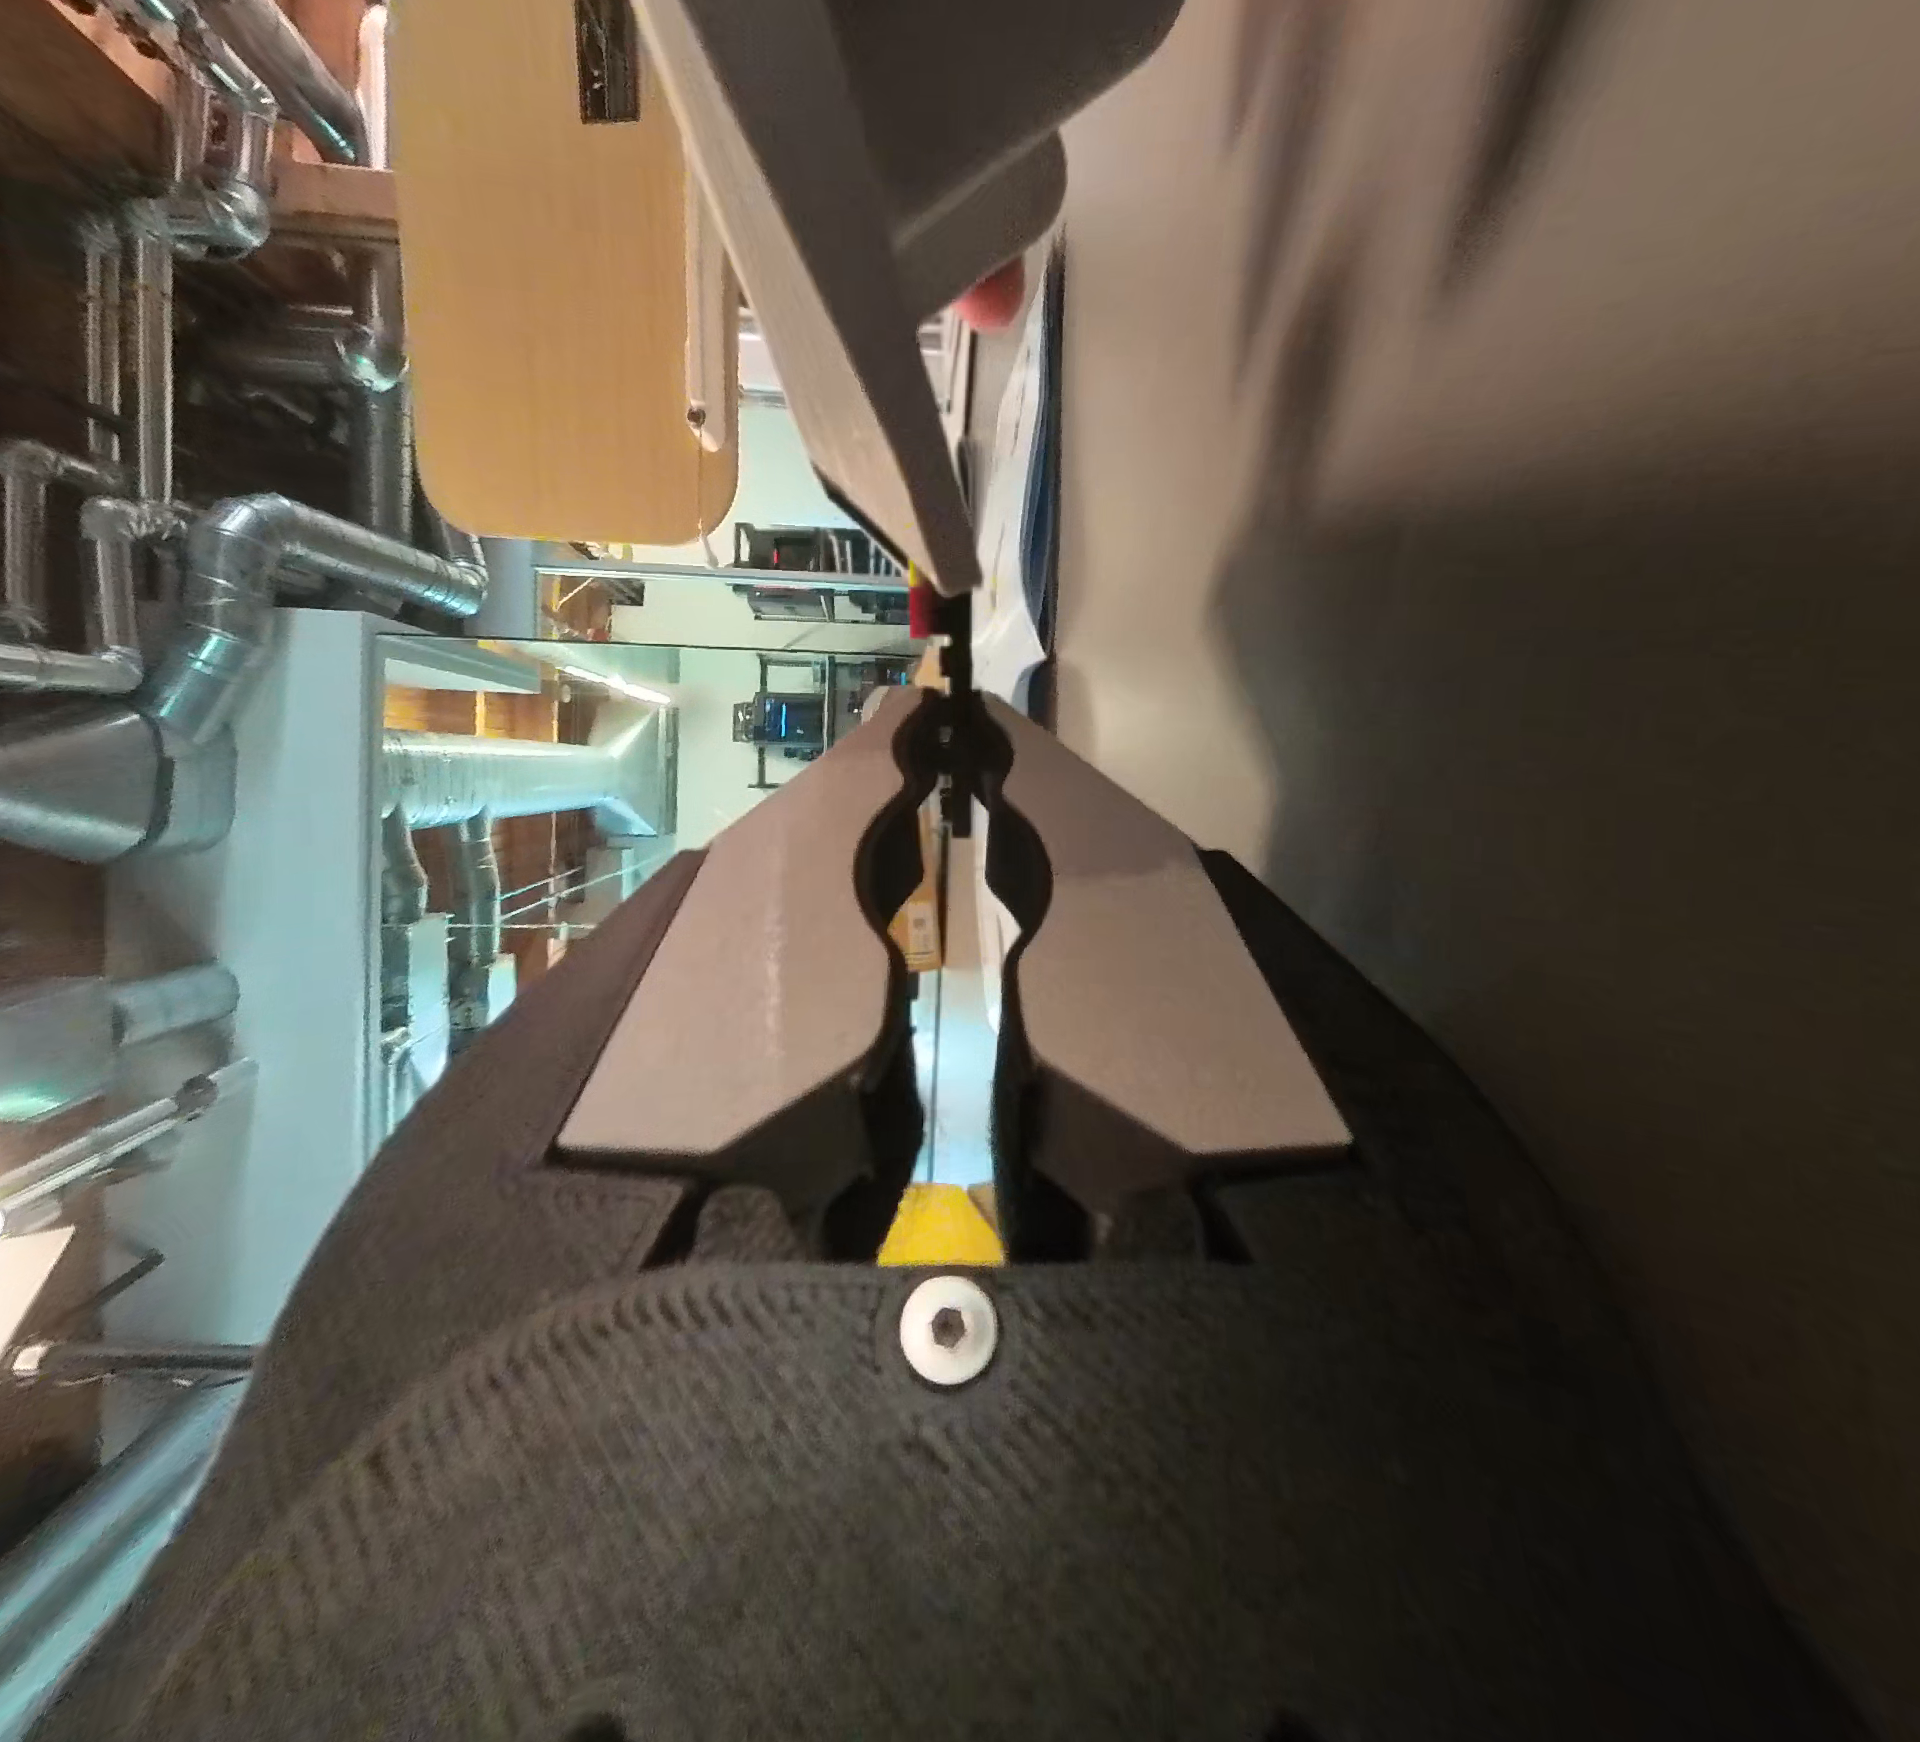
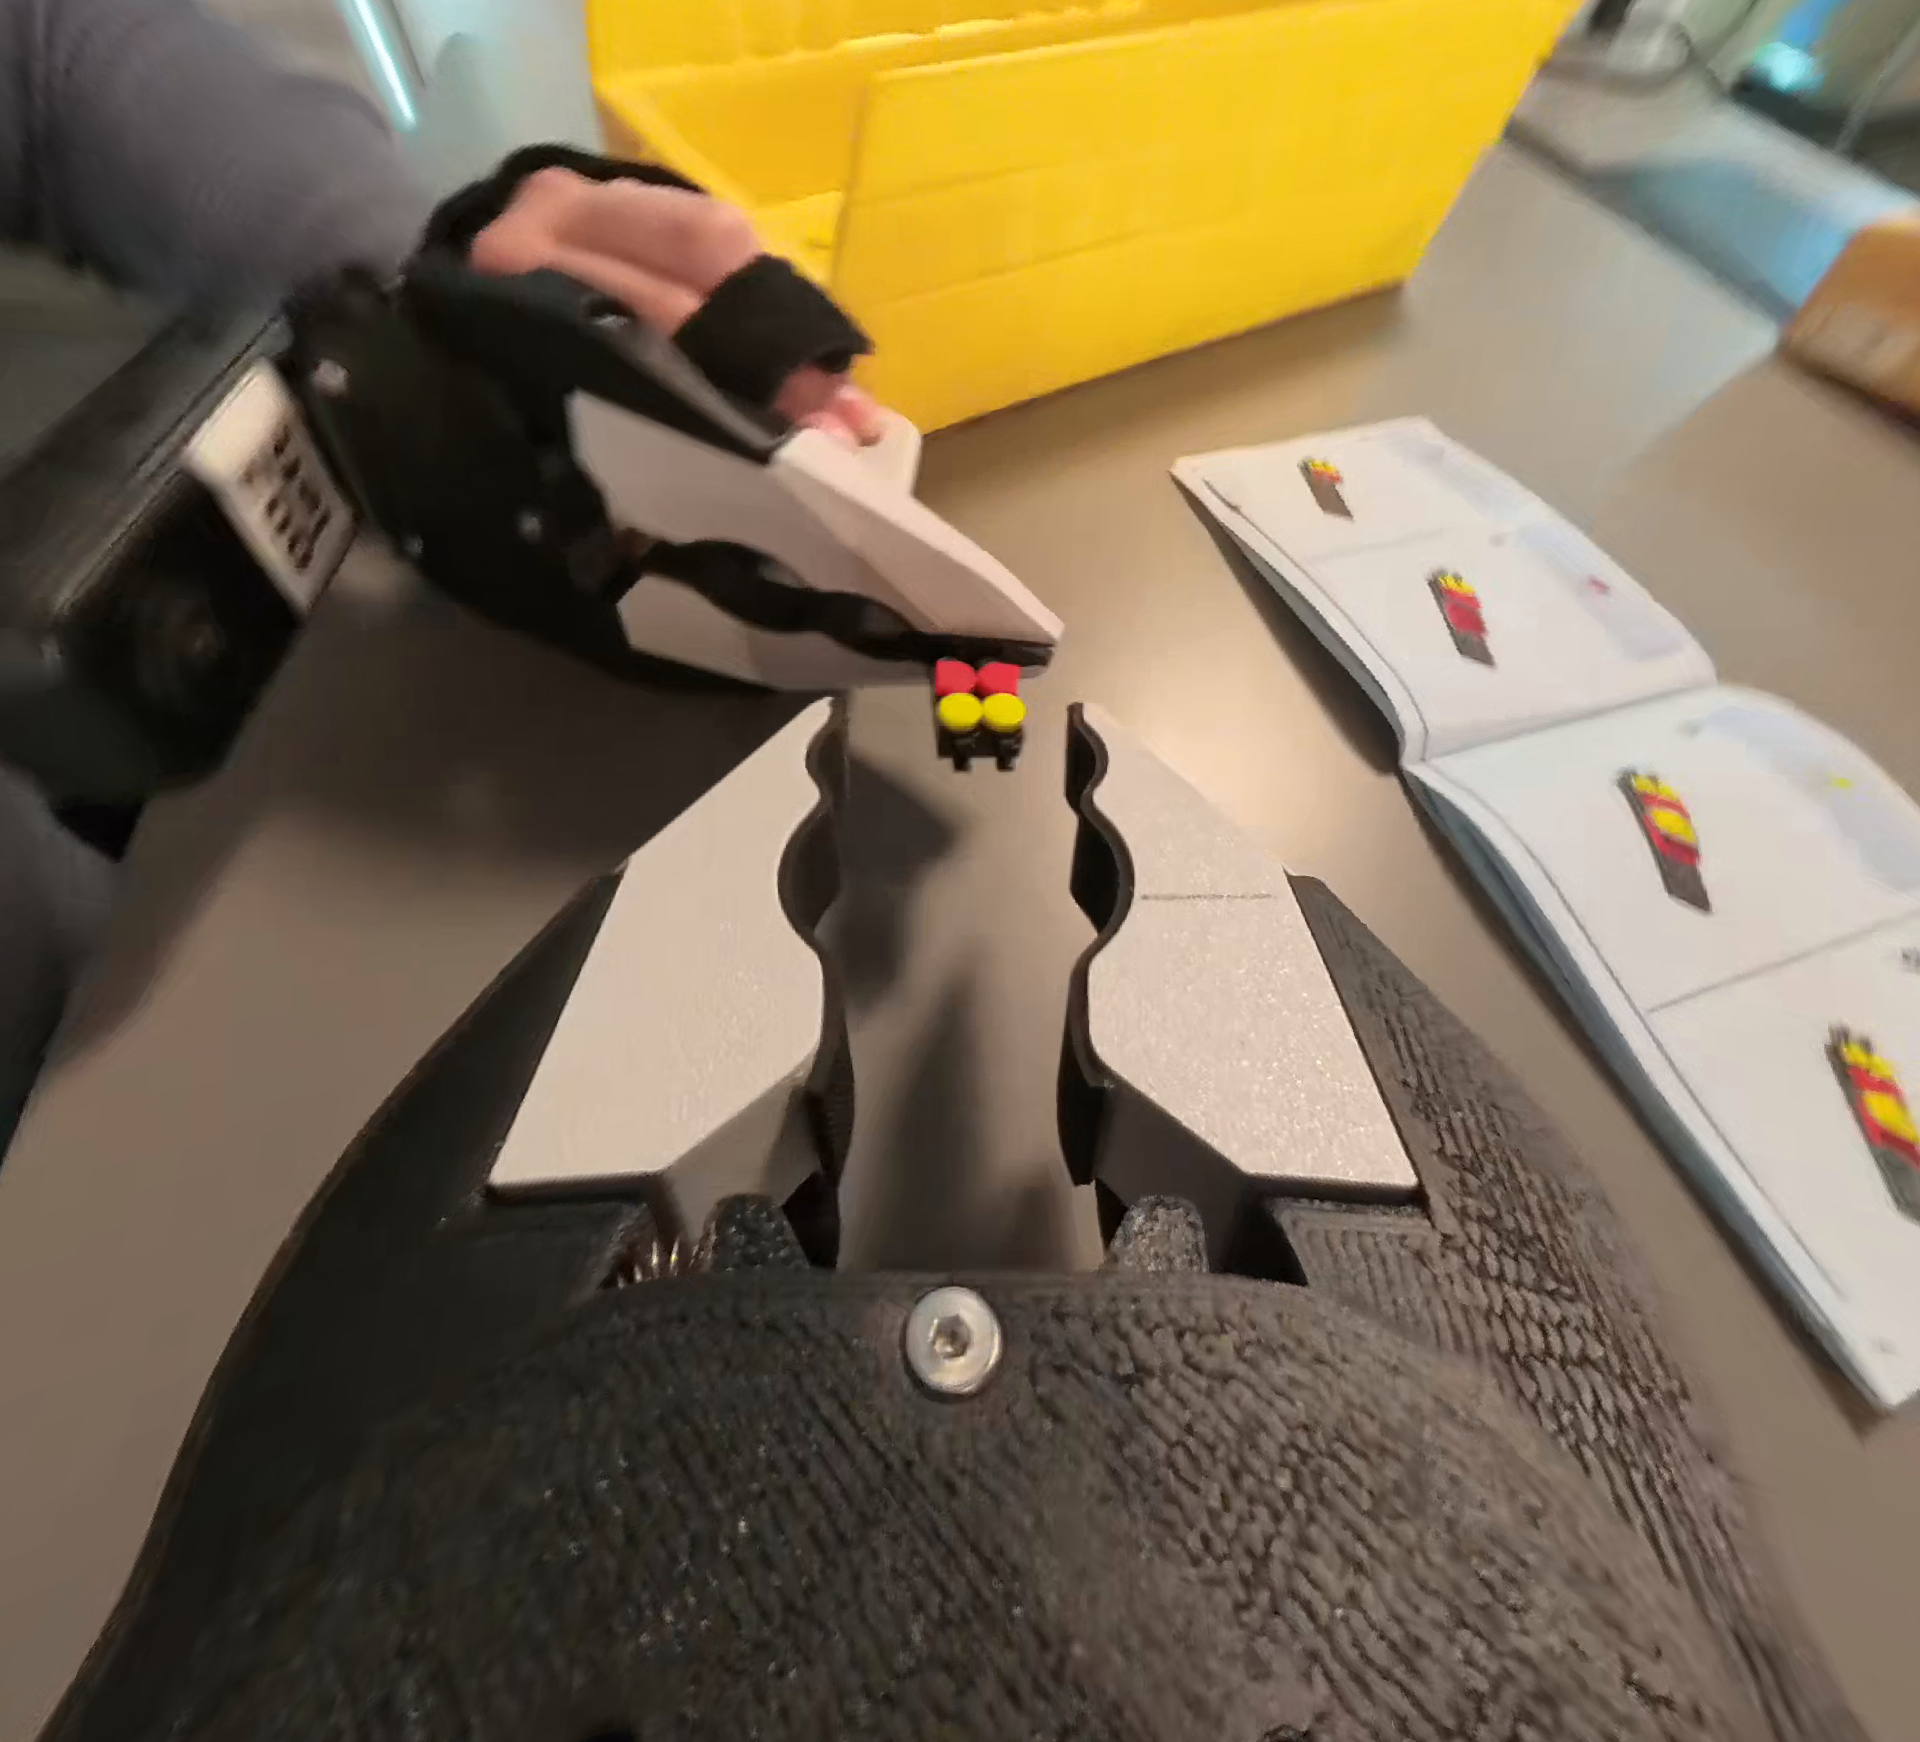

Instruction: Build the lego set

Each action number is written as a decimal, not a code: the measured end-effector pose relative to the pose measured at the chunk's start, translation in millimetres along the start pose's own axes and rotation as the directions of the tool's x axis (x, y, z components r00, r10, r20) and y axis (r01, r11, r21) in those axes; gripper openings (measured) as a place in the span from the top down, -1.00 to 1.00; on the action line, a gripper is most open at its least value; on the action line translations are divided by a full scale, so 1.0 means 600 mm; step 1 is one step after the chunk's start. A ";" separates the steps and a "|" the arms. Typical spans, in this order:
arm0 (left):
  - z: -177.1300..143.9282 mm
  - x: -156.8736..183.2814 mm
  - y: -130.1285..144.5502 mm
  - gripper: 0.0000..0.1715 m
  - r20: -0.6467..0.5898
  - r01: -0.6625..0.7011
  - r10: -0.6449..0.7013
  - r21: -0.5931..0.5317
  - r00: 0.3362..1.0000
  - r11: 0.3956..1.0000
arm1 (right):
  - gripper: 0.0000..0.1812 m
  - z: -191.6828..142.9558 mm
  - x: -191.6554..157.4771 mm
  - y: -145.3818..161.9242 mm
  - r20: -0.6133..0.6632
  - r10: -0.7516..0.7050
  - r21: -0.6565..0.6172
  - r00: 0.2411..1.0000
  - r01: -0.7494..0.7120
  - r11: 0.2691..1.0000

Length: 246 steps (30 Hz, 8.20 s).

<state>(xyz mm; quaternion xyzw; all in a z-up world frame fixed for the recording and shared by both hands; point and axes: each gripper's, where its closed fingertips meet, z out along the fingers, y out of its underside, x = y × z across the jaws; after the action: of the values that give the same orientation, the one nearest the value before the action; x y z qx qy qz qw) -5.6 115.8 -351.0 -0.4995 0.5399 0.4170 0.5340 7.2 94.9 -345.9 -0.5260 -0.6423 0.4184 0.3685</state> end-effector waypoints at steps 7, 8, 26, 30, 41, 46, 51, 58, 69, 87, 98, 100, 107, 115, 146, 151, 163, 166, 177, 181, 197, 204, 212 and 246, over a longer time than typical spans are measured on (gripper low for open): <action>0.007 -0.004 -0.016 0.95 0.051 -0.089 0.088 0.026 0.995 0.996 | 0.77 -0.003 0.003 0.000 -0.071 -0.087 -0.005 0.994 0.087 0.996; 0.006 -0.004 -0.016 0.96 0.050 -0.088 0.086 0.026 0.995 0.996 | 0.76 -0.002 0.002 0.003 -0.076 -0.106 -0.020 0.991 0.104 0.994; 0.003 0.006 -0.010 0.96 0.001 -0.049 0.049 0.053 0.999 0.997 | 0.77 0.008 -0.020 0.012 -0.084 -0.250 -0.068 0.965 0.244 0.967; 0.010 0.005 0.003 0.96 0.002 -0.046 0.046 -0.011 0.999 0.999 | 0.70 0.016 -0.011 0.015 -0.129 -0.186 -0.100 0.974 0.174 0.980; 0.005 -0.003 -0.007 0.94 0.050 -0.115 0.115 -0.006 0.992 0.993 | 0.82 -0.005 0.017 0.029 -0.143 -0.113 -0.117 0.983 0.096 0.988; 0.002 0.001 -0.019 0.94 0.041 -0.116 0.115 0.018 0.993 0.993 | 0.82 -0.014 0.021 0.037 -0.110 -0.104 -0.126 0.988 0.090 0.988; -0.002 -0.004 -0.024 0.94 0.070 -0.138 0.136 0.022 0.988 0.990 | 0.83 -0.020 0.020 0.037 -0.085 -0.116 -0.112 0.990 0.106 0.988; 0.001 0.006 -0.011 0.95 0.005 -0.127 0.127 -0.043 0.992 0.991 | 0.51 -0.029 0.013 0.021 -0.121 -0.355 -0.095 0.927 0.345 0.934; -0.001 0.012 -0.028 0.94 -0.035 -0.051 0.050 -0.022 0.998 0.998 | 0.91 -0.011 0.012 0.021 -0.226 -0.879 -0.392 0.420 0.787 0.477; -0.059 0.034 -0.075 0.48 -0.456 0.409 -0.389 -0.060 0.800 0.911 | 0.48 -0.068 0.044 0.043 -0.128 -0.445 -0.120 0.886 0.431 0.894; -0.318 -0.205 0.064 0.54 0.461 0.752 -0.812 0.372 0.360 0.544 | 1.00 -0.147 0.154 -0.073 -0.744 -0.266 0.155 0.613 0.546 0.823; -0.346 -0.200 0.083 0.54 0.555 0.712 -0.727 0.308 0.404 0.631 | 1.00 -0.139 0.178 -0.075 -0.774 -0.248 0.132 0.583 0.530 0.838; -0.389 -0.260 0.169 0.49 0.739 0.650 -0.453 0.027 0.498 0.760 | 1.00 -0.073 0.228 -0.105 -0.789 -0.280 0.098 0.547 0.562 0.821; -0.358 -0.326 0.252 0.57 0.695 0.804 -0.587 0.023 0.414 0.595 | 1.00 -0.032 0.252 -0.123 -0.767 -0.299 0.120 0.567 0.585 0.802; -0.088 -0.047 0.344 0.53 -0.327 0.481 -0.941 -0.840 -0.084 0.249 | 1.00 -0.007 0.262 -0.104 -0.744 -0.364 0.033 0.560 0.574 0.818; -0.099 -0.023 0.322 0.73 -0.393 0.458 -0.917 -0.829 -0.071 0.320 | 1.00 -0.005 0.262 -0.103 -0.743 -0.371 0.023 0.557 0.575 0.818; -0.090 -0.010 0.433 0.89 -0.193 0.373 -0.972 -0.898 0.138 0.231 | 1.00 -0.003 0.263 -0.102 -0.736 -0.369 0.027 0.568 0.569 0.822; -0.100 0.005 0.439 0.88 -0.196 0.329 -0.967 -0.913 0.163 0.241 | 1.00 -0.003 0.262 -0.101 -0.735 -0.370 0.027 0.569 0.569 0.822; -0.090 -0.012 0.401 0.80 -0.224 0.416 -0.971 -0.877 0.084 0.238 | 1.00 0.000 0.260 -0.101 -0.728 -0.377 0.026 0.573 0.572 0.820; -0.091 -0.019 0.334 0.74 -0.376 0.469 -0.926 -0.823 -0.026 0.321 | 1.00 0.000 0.261 -0.100 -0.727 -0.375 0.026 0.575 0.569 0.822; -0.102 0.031 0.326 1.00 -0.588 0.289 -0.781 -0.725 0.212 0.625 | 1.00 0.005 0.261 -0.095 -0.716 -0.389 0.012 0.579 0.568 0.823; -0.097 0.025 0.383 0.83 -0.506 0.238 -0.771 -0.753 0.387 0.613 | 1.00 0.008 0.260 -0.094 -0.711 -0.394 0.008 0.582 0.568 0.823; -0.096 0.016 0.275 0.93 -0.721 0.392 -0.631 -0.514 0.285 0.763 | 1.00 0.010 0.260 -0.093 -0.705 -0.399 0.005 0.587 0.566 0.824; -0.120 -0.025 0.034 0.95 -0.408 0.677 -0.807 -0.448 0.427 0.584 | 1.00 0.004 0.255 -0.099 -0.703 -0.369 0.054 0.608 0.563 0.825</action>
<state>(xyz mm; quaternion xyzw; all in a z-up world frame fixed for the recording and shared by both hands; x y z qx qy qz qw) -38.0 49.7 -331.8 -0.8408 0.3465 0.0212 0.4154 -43.9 239.5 -286.8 -0.3961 -0.5192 0.1742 0.7370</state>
